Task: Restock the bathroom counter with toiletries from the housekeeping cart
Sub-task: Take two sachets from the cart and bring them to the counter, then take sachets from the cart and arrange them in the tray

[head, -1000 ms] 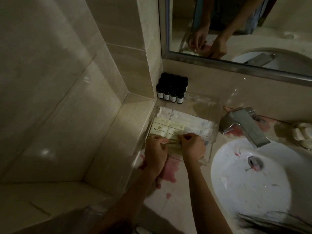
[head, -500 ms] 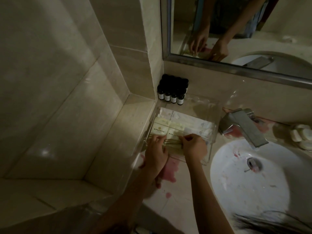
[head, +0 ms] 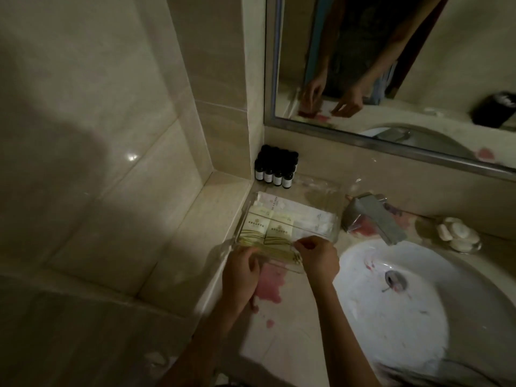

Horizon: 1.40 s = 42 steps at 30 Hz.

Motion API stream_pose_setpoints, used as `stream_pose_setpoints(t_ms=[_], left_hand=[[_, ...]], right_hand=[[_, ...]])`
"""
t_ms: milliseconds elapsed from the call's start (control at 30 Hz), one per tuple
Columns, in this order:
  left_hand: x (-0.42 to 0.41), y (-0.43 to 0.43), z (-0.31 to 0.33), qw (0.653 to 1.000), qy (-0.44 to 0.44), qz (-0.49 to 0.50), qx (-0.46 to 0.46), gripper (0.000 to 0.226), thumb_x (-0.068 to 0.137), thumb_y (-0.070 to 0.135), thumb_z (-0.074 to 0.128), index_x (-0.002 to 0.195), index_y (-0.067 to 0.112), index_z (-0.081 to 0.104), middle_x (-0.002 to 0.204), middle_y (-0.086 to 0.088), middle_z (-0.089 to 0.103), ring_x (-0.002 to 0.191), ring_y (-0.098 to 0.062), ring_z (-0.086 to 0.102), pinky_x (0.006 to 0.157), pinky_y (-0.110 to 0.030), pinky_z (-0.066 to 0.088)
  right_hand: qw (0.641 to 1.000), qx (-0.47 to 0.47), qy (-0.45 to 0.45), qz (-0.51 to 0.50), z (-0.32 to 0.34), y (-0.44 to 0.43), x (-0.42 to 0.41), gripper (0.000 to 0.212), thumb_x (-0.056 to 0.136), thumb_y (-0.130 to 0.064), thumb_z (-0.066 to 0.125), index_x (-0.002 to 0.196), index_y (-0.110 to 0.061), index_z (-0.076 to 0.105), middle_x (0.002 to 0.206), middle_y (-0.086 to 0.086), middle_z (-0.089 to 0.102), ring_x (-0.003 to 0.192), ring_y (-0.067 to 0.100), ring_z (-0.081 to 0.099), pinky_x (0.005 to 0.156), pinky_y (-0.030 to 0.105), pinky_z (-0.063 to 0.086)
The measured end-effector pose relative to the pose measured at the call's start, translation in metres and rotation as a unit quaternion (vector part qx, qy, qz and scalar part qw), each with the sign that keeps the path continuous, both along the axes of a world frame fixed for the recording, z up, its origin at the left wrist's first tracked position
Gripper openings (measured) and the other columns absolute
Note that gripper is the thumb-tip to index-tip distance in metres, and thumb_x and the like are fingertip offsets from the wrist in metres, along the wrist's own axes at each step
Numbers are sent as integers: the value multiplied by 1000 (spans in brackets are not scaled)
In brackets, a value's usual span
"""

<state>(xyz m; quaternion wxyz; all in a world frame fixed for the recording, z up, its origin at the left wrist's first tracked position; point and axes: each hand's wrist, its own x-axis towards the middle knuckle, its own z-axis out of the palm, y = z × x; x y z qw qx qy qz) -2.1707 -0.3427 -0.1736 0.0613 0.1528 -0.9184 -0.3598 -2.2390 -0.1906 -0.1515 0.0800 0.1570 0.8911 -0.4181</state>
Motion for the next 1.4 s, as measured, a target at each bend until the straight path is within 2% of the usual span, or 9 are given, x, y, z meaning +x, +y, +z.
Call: stream_pose_setpoints(t_ms=[200,400,567,767,900,1033,1133,1200,1400], left_hand=[[39,3,17,996,-76,16,41,27,93,17,57,118,26,63,111,6,67,81,-3,61,63,-6,43],[80,7,30,997,-20,48,54,15,93,21,60,105,27,65,96,14,66,73,9,51,60,-6,35],[119,5,37,996,-19,51,74,7,92,26,61,97,27,66,82,20,59,71,11,51,59,-6,36],[164,-2,50,990,-18,105,89,13,95,30,56,103,26,64,93,15,61,82,4,55,75,-12,43],[192,6,52,980,26,186,65,16,94,30,60,100,19,70,85,14,64,78,-4,60,68,-5,38],[222,26,49,959,-6,278,59,15,96,27,55,93,21,68,84,11,62,78,-11,60,64,-11,38],[259,48,46,937,-15,343,70,14,95,27,55,100,23,68,96,1,68,86,-19,64,78,-30,50],[292,71,52,920,-37,387,46,20,95,28,56,109,22,68,104,0,69,96,-20,64,79,-25,43],[422,144,62,827,-38,561,26,20,94,32,58,104,18,69,96,-4,71,87,-19,66,77,-31,51]], right_hand=[[997,-49,20,54,15,12,45,7,88,-31,68,87,-26,72,78,-13,67,74,7,63,60,18,41],[988,-131,57,64,20,12,97,13,91,-20,65,79,-24,68,76,-7,72,70,2,67,69,20,50],[975,-194,67,89,22,7,129,19,87,-9,67,76,-24,70,74,-2,74,76,16,71,76,33,56],[954,-200,89,206,39,-11,141,17,87,-8,67,78,-22,70,76,-4,72,72,10,68,73,34,56],[919,-212,107,315,51,-23,148,7,88,-15,67,83,-12,70,77,4,70,68,19,67,62,36,55],[892,-228,74,384,45,-24,164,8,88,-7,67,84,1,67,85,-2,70,78,3,68,71,21,56],[867,-238,24,437,33,-17,189,8,86,-9,70,83,-16,70,85,-5,72,82,11,69,80,33,57],[846,-224,13,483,26,-7,212,7,86,-17,70,90,-23,72,85,-7,73,80,7,68,76,25,55],[736,-268,-66,618,22,-4,313,10,86,-6,69,94,-11,70,77,-5,69,65,-10,62,64,9,46]])
